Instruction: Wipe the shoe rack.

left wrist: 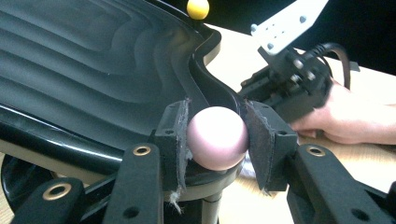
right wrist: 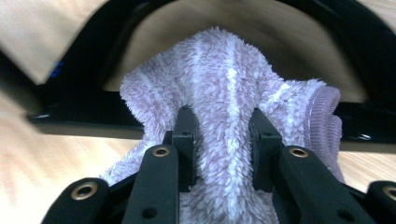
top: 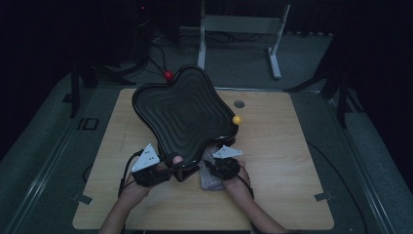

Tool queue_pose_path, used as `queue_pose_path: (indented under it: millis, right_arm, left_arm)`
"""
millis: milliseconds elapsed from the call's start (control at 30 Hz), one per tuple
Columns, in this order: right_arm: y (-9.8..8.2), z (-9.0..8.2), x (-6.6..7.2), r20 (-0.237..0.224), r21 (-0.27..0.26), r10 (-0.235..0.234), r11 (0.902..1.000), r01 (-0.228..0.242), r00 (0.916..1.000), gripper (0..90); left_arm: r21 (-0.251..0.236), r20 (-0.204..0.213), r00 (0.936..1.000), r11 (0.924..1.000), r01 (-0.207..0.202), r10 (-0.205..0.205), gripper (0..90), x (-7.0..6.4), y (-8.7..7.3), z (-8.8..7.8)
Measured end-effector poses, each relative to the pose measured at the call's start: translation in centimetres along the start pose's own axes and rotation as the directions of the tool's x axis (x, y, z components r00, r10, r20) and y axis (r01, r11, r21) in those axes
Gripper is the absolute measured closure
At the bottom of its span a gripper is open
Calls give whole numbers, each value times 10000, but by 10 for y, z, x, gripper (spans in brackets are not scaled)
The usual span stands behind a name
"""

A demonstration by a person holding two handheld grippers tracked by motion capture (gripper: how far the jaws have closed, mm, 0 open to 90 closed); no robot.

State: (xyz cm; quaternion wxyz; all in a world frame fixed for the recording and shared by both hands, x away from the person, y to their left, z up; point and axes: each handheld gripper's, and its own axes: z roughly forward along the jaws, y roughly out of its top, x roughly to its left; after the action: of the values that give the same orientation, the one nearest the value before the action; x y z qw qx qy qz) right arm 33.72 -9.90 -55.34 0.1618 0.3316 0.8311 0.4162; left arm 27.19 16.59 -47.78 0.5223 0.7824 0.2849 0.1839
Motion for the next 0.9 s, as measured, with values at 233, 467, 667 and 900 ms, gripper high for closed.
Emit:
queue_pose_path:
  millis: [233, 467, 667, 900]
  right_arm:
    - [5, 4, 28, -663, -1, -585, 9983, 587, 9961, 695]
    - [12, 11, 54, -1113, -125, -987, 9951, 979, 9889, 697]
    - [18, 12, 49, -1115, -232, -951, 9954, 931, 9892, 695]
    - [19, 20, 55, -608, -158, -1415, 9899, 1408, 9881, 701]
  left_arm:
    - [-7, 19, 10000, 10000, 24, -24, 604, 0, 0, 0]
    - [-24, 6, 10000, 10000, 72, -72, 604, 0, 0, 0]
    - [-57, 25, 10000, 9999, 97, -97, 604, 1, -1, -1]
    - [-27, 42, 10000, 10000, 91, -91, 604, 1, -1, -1]
